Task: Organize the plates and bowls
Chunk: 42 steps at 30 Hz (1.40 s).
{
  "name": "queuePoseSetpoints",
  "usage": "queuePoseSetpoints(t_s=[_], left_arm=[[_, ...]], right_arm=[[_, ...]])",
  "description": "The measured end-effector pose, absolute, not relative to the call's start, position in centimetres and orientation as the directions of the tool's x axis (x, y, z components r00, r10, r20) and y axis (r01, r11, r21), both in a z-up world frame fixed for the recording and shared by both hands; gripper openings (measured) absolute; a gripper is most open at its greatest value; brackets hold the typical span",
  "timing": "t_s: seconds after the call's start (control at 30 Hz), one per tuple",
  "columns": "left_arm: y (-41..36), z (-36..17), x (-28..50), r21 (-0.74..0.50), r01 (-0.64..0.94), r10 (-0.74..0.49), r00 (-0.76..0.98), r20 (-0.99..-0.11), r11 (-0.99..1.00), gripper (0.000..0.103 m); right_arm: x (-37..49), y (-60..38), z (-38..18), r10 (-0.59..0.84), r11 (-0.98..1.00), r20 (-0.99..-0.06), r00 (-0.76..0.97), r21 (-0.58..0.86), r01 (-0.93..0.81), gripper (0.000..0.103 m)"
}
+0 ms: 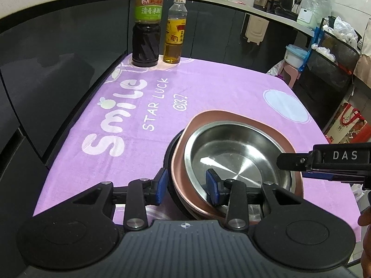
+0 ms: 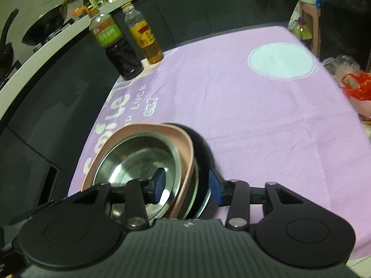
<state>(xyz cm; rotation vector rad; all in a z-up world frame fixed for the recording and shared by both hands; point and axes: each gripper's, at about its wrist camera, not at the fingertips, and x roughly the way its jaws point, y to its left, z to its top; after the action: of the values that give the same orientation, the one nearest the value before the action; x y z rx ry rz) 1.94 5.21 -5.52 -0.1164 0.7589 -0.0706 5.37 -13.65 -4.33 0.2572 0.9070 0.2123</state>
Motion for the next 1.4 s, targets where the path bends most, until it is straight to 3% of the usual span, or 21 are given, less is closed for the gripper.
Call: queuePoseSetpoints(t_s=[0.3, 0.73, 0.97, 1.27, 1.4], left_arm=[[6.2, -5.7, 2.3, -0.164, -0.017, -0.104, 0.713, -0.694, 0.986, 0.048], [7.3, -7.1, 3.0, -0.274, -0.023, -0.183, 0.688, -0.702, 0.962, 0.058], [7.9, -7.8, 3.4, -0.306, -0.033, -0.197, 0.701, -0.686, 0.951, 0.071], [9.7, -8.9, 4.2, -0.446, -0.073, -0.285, 0.675, -0.680, 0.892, 0.071], [10.1, -8.5, 4.1, -0.428, -0.076, -0.272, 0.670, -0.691, 0.900, 0.071]], right_arm=[[5.9, -13.9, -5.3, 0.327, 0.932, -0.775, 0.540, 0.358, -0.051, 0.052], [6.2, -14.2, -6.2, 0.352, 0.918, -0.782, 0.514, 0.395, -0.028, 0.054], [6.4, -14.3, -6.5, 0.366, 0.909, -0.773, 0.518, 0.415, -0.022, 0.058], [6.4, -14.3, -6.5, 0.371, 0.906, -0.769, 0.520, 0.423, -0.020, 0.060], [6.3, -14.4, -6.5, 0.372, 0.905, -0.771, 0.517, 0.426, -0.015, 0.060]])
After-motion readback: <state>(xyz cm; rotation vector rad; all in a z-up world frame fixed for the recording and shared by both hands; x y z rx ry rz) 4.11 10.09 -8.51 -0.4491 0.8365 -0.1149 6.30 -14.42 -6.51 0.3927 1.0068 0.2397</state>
